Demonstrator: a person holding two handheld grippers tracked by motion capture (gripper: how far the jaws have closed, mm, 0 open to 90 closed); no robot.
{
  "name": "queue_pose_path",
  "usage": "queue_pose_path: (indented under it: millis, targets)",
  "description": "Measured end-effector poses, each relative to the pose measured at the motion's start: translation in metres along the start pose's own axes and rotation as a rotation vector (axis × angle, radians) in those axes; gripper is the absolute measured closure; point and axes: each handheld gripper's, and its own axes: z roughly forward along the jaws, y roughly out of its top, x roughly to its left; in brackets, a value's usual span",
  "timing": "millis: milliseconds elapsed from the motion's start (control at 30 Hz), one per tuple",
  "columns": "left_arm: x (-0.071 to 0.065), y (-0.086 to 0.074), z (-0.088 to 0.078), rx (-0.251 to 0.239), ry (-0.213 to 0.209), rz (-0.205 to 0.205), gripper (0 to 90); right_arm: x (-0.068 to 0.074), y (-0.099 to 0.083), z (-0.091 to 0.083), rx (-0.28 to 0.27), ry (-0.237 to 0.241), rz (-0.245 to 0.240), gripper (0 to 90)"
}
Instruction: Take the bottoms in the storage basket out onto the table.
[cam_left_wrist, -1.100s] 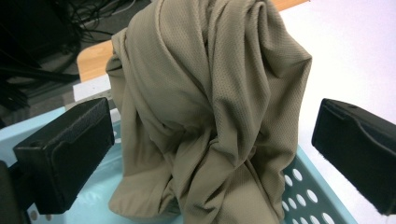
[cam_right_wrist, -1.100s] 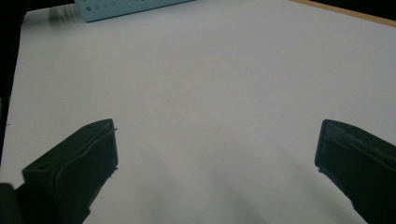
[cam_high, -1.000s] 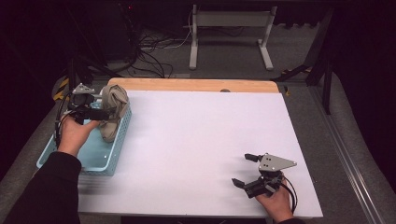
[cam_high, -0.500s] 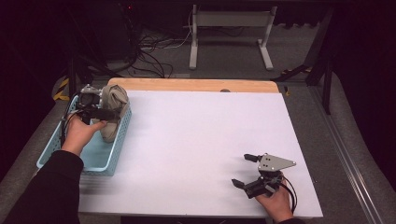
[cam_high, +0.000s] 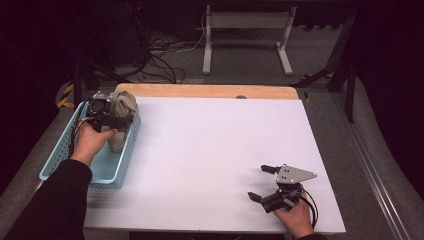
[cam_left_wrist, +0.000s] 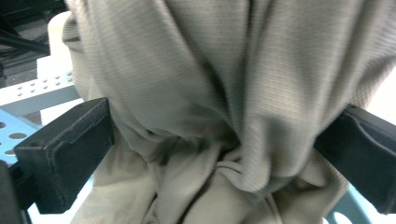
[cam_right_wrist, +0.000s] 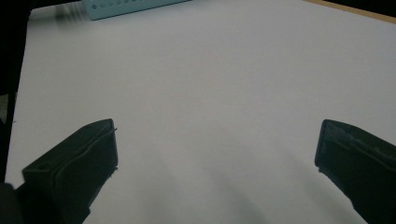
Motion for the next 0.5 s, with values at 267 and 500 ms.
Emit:
queue_pose_path:
  millis: [267, 500]
  targets:
    - [0.0019, 0.0003, 0.0060, 0.003, 0.012, 0.014, 9.3, 0.0000, 0.0000, 0.0001, -0.001, 0.005, -0.001, 0.2]
    - [0.0049, -0.0010, 0.0099, 0.000, -0.047, -0.004, 28.6, -0.0001, 0.0000, 0.0001, -0.002, 0.008, 0.001, 0.2]
